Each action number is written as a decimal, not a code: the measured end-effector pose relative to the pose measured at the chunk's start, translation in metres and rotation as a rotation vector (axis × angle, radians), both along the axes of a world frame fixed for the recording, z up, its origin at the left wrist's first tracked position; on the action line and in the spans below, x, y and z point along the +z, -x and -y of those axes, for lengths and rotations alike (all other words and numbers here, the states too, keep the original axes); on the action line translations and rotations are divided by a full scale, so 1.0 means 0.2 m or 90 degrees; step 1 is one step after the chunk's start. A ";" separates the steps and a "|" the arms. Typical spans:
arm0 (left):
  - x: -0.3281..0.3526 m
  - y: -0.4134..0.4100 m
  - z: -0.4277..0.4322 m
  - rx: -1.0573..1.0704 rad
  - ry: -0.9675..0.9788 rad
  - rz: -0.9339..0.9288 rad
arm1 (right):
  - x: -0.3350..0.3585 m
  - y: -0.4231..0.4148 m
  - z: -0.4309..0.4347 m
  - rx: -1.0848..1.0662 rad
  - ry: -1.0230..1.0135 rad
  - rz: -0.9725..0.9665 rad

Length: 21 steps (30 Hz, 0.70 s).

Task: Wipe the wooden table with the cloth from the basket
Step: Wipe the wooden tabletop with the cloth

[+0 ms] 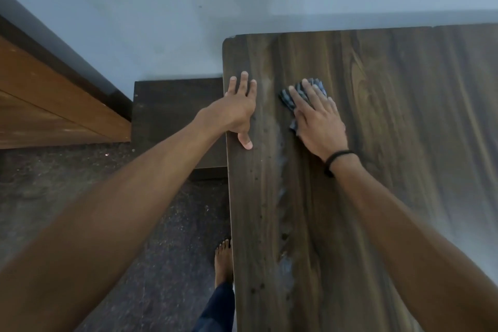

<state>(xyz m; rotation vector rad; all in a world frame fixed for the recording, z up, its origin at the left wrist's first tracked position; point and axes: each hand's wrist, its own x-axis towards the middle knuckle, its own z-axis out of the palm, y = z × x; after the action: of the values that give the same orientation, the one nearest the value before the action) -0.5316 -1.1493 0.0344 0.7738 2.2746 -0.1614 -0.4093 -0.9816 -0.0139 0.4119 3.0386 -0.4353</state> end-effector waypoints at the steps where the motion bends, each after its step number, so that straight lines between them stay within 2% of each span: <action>1: -0.01 0.00 0.00 0.001 -0.002 0.004 | -0.01 0.00 0.05 -0.034 0.000 0.000; 5: -0.02 -0.02 0.02 0.005 -0.020 -0.009 | -0.04 -0.20 0.14 0.145 -0.041 0.010; 9: -0.02 0.00 0.02 0.009 -0.021 -0.002 | -0.01 -0.14 0.13 -0.062 -0.018 -0.007; 10: -0.03 -0.01 0.02 0.014 -0.015 -0.004 | -0.03 -0.17 0.19 -0.034 -0.020 -0.006; 12: -0.04 -0.03 0.02 0.021 -0.018 0.003 | -0.05 -0.32 0.24 0.133 -0.024 -0.009; 13: -0.05 -0.03 0.02 0.020 -0.018 0.007 | -0.05 -0.37 0.19 0.172 -0.030 0.006; 14: -0.05 -0.02 0.02 0.024 -0.020 0.008 | -0.06 -0.36 0.12 0.144 -0.037 0.004; 16: 0.03 -0.11 0.03 -0.001 -0.020 -0.006 | -0.01 -0.43 0.12 -0.065 -0.012 -0.047; 17: 0.04 -0.08 0.03 0.004 -0.018 -0.008 | -0.01 -0.39 0.18 -0.098 0.002 -0.058; 18: 0.05 -0.07 0.04 0.012 -0.014 -0.013 | -0.02 -0.39 0.27 -0.063 -0.003 -0.051; 19: 0.04 -0.06 0.05 0.015 -0.008 -0.013 | -0.05 -0.43 0.33 0.038 -0.011 -0.041; 20: 0.03 -0.05 0.05 0.012 -0.006 -0.009 | -0.06 -0.48 0.33 0.138 -0.032 -0.034; 21: 0.02 -0.04 0.05 0.008 -0.011 -0.009 | -0.05 -0.50 0.27 0.178 -0.040 -0.021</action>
<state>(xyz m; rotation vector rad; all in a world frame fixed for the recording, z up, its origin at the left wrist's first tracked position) -0.5227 -1.1600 0.0392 0.7697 2.2961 -0.1420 -0.3103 -1.0353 -0.0233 -0.0205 3.0814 -0.3329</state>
